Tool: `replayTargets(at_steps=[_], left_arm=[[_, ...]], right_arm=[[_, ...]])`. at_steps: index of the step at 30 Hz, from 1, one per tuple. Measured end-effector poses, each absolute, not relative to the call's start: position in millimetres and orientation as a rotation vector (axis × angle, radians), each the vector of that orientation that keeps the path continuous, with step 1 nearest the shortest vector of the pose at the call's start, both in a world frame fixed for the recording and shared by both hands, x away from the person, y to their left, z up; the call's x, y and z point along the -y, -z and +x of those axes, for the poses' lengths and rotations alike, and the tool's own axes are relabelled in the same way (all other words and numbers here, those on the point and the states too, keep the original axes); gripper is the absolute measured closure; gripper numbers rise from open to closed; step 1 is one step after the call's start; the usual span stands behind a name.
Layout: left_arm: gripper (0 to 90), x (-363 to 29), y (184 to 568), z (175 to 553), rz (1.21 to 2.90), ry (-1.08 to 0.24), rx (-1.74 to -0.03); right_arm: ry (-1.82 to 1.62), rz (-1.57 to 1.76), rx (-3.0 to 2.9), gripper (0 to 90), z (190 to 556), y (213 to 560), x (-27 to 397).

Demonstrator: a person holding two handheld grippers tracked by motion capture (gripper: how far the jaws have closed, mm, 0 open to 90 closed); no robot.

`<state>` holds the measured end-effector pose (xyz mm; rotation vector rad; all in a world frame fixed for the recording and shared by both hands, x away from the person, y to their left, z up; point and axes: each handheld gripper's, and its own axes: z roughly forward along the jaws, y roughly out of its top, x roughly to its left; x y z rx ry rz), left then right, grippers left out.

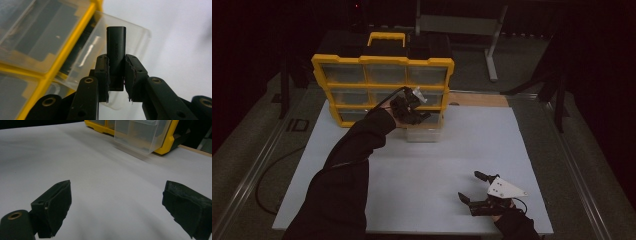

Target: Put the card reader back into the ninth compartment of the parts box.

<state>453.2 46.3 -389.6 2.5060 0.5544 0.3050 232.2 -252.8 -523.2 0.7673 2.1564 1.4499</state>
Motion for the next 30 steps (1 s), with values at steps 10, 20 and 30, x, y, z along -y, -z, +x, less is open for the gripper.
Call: replayTargets(at_steps=[10, 20, 30], left_arm=[[74.3, -43, 402, 458, 2.521, -0.327, -0.585], [60.4, -45, 407, 459, 2.465, -0.377, -0.634], [46.5, -55, 391, 450, 2.407, -0.347, -0.646]], right_arm=[[-1.452, 0.769, -2.157, 9.1, 232, 523, 253], [-1.452, 0.774, -2.156, 9.1, 233, 524, 253], [-1.446, 0.772, -2.156, 9.1, 233, 523, 253]])
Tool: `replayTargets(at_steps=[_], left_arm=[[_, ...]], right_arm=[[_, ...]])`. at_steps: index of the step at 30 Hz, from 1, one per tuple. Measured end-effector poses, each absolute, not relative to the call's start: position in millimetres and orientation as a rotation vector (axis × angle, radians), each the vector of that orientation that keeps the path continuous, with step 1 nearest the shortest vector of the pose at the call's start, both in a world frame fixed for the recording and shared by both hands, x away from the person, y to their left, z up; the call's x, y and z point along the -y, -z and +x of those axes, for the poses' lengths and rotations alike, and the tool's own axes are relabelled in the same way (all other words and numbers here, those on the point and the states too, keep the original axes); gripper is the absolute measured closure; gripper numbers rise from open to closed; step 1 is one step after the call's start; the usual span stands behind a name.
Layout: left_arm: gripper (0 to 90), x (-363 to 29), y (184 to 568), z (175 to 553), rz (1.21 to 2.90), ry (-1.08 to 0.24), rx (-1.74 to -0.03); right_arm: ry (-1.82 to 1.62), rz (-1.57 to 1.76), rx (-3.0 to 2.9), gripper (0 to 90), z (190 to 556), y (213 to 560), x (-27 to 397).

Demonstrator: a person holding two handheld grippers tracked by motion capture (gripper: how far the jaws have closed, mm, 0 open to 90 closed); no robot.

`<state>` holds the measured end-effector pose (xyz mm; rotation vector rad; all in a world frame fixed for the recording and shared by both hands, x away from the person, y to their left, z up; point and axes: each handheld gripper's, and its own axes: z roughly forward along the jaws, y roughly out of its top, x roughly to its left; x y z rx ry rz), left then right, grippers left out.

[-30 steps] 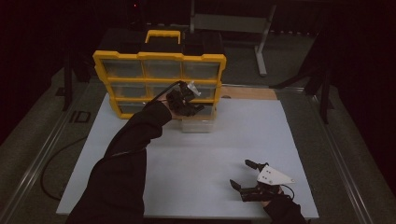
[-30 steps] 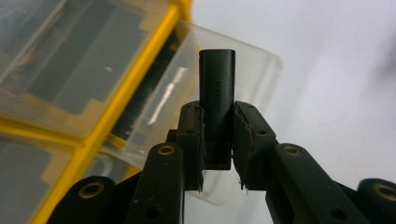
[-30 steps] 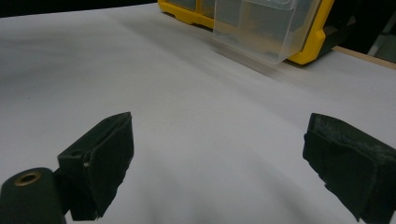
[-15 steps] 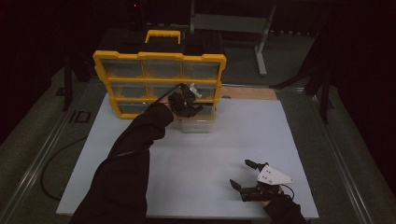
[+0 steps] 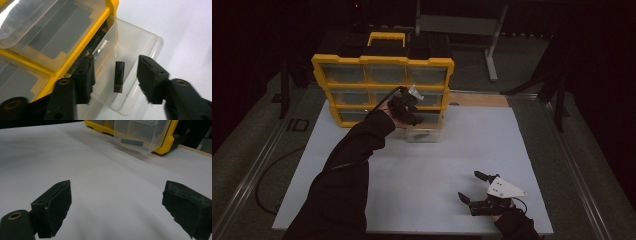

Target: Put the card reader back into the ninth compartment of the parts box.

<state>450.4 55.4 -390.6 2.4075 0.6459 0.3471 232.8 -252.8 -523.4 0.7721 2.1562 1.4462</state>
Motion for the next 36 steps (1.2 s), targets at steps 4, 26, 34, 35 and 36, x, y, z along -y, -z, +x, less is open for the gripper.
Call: replayTargets(at_steps=[4, 26, 34, 35, 36], left_arm=[[38.6, -60, 385, 445, 2.399, -0.332, -0.64], [0.9, -95, 382, 420, 2.357, -0.288, -0.635], [0.2, -111, 383, 409, 2.324, -0.289, -0.649], [0.2, -114, 384, 407, 2.32, -0.279, -0.65], [0.2, -117, 384, 406, 2.318, -0.276, -0.648]], right_arm=[[-1.447, 0.777, -2.155, 9.1, 233, 523, 253], [-1.443, 0.774, -2.154, 9.1, 232, 523, 252], [-1.432, 0.778, -2.157, 9.1, 233, 523, 252], [-1.436, 0.776, -2.156, 9.1, 233, 524, 252], [-1.434, 0.776, -2.158, 9.1, 233, 523, 252]])
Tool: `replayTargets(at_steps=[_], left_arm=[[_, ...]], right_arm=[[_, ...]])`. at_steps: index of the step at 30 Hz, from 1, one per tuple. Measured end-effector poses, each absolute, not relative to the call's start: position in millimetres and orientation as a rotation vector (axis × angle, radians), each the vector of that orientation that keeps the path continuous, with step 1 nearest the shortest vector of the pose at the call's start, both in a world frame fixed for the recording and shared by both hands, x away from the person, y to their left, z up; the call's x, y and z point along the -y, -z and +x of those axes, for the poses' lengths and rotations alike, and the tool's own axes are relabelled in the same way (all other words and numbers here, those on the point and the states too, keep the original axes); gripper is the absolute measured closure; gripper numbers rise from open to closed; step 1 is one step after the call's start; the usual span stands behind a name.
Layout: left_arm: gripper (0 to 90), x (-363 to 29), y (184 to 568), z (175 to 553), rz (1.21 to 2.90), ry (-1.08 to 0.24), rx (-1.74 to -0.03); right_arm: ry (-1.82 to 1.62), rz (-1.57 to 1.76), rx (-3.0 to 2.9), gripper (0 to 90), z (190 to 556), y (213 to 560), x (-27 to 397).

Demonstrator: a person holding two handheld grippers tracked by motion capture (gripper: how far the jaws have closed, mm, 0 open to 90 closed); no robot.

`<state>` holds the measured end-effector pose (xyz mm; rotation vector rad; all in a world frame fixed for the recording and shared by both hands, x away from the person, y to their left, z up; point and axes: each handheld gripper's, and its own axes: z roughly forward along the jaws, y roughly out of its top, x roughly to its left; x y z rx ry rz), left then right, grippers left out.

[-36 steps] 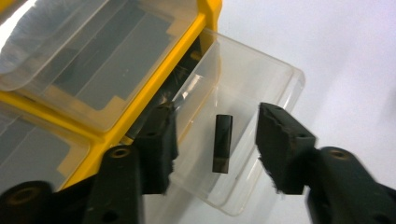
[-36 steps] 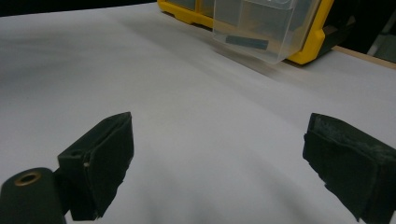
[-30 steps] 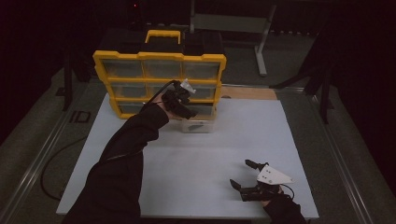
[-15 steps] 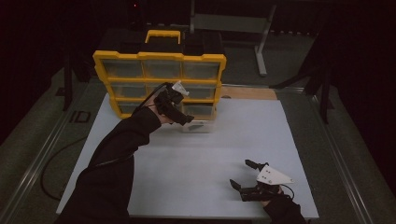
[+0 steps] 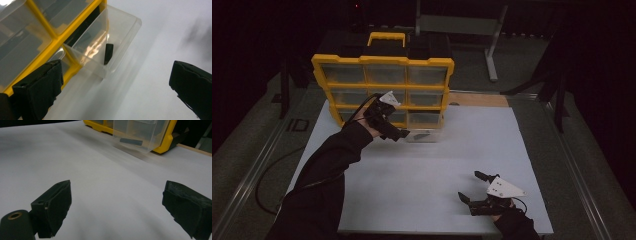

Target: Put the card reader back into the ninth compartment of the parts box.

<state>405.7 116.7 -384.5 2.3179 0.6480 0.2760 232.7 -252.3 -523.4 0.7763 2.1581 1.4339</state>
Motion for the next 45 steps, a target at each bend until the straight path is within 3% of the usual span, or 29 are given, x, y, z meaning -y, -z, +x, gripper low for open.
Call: replayTargets(at_steps=[45], left_arm=[[0.2, -190, 461, 306, 2.244, -0.306, -0.704]], right_arm=[[-1.421, 0.764, -2.163, 9.1, 232, 522, 250]])
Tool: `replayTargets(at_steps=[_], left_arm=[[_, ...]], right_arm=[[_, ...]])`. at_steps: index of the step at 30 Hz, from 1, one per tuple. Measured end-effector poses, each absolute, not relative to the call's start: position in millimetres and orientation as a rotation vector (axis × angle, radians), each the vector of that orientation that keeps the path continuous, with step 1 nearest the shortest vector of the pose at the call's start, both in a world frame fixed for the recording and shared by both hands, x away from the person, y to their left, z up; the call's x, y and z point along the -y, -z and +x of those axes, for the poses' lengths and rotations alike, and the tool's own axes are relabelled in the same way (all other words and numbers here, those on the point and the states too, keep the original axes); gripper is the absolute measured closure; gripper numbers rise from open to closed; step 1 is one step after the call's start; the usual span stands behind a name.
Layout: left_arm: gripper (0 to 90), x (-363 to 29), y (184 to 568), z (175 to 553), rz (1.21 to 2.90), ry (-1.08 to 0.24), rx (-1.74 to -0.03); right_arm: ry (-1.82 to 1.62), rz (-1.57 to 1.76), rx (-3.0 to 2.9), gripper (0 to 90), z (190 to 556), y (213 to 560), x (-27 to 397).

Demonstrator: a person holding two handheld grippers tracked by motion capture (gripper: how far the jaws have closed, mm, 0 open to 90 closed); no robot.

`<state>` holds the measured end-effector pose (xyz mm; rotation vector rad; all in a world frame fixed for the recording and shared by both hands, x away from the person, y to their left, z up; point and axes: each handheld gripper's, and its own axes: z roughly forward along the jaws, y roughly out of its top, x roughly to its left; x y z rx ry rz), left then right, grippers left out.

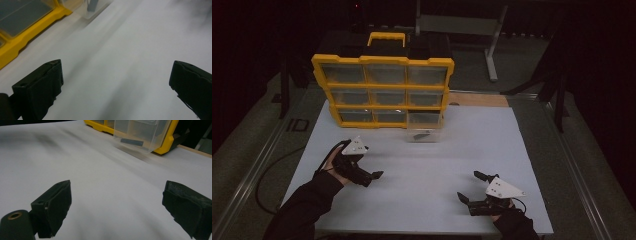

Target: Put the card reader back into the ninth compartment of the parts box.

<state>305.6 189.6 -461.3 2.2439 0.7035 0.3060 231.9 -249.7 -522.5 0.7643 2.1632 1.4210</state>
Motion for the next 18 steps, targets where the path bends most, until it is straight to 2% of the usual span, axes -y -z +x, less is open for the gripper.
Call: replayTargets(at_steps=[18], left_arm=[[0.2, -208, 500, 274, 2.206, -0.279, -0.759]], right_arm=[[-1.422, 0.772, -2.172, 9.1, 232, 523, 247]])
